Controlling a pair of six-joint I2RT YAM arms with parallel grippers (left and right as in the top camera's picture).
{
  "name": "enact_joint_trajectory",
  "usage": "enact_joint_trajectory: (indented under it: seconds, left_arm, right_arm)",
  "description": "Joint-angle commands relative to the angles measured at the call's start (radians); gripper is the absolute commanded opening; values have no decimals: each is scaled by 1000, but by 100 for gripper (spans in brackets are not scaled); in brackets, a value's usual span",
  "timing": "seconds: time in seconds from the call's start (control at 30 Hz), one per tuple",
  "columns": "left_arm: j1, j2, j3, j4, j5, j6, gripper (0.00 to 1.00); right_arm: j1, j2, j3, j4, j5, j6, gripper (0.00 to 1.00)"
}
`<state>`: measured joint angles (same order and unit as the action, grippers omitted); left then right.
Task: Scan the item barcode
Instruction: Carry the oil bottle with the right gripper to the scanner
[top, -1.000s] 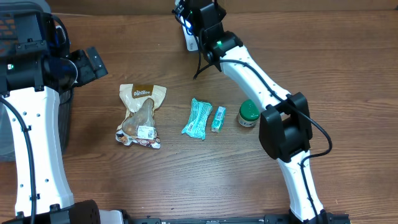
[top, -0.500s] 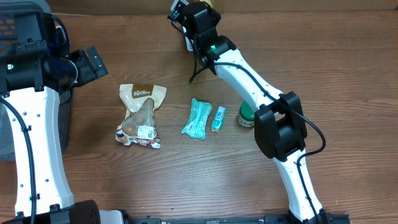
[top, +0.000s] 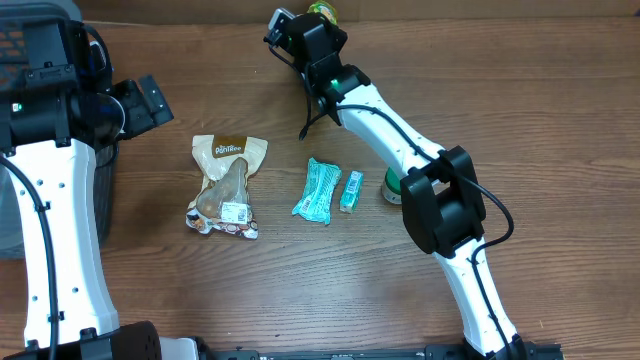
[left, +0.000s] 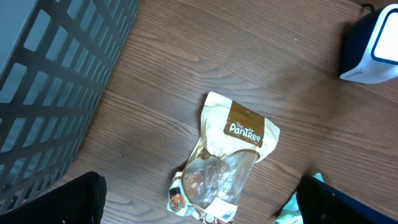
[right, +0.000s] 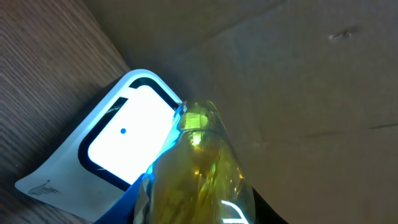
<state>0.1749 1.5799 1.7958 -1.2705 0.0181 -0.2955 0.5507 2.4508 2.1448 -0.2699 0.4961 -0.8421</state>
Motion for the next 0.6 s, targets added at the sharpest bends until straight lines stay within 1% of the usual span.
enact_joint_trajectory:
  seconds: [0.0,0.07,0.1,0.2,0.27,0.3,0.43,0.47,0.57]
  left_arm:
    - [2,2,6,0,0,11,100]
    - [2,2,6,-1,0,11,100]
    - [2,2,6,0,0,11,100]
    - [2,2,6,0,0,11,99]
    - [2,2,6,0,0,11,100]
    - [2,2,6,-1,0,11,100]
    - [2,2,6,0,0,11,99]
    - [2,2,6,0,0,11,100]
    - [2,2,6,0,0,11,100]
  right_arm:
    - [6,-2,21,-1,-23,3,6]
    - [7,-3,21,-1,-22,3,7]
    - [7,-3,21,-1,-20,3,9]
    - [8,-3,21,0,-2,3,9]
    - [8,-4,21,5,1,8,6]
    - [8,-5,22,9,1,24,4]
    - [7,-42,23,15,1,141,4]
    - [4,-68,23,14,1,193,4]
    - [-4,-121,23,6,2,253,4]
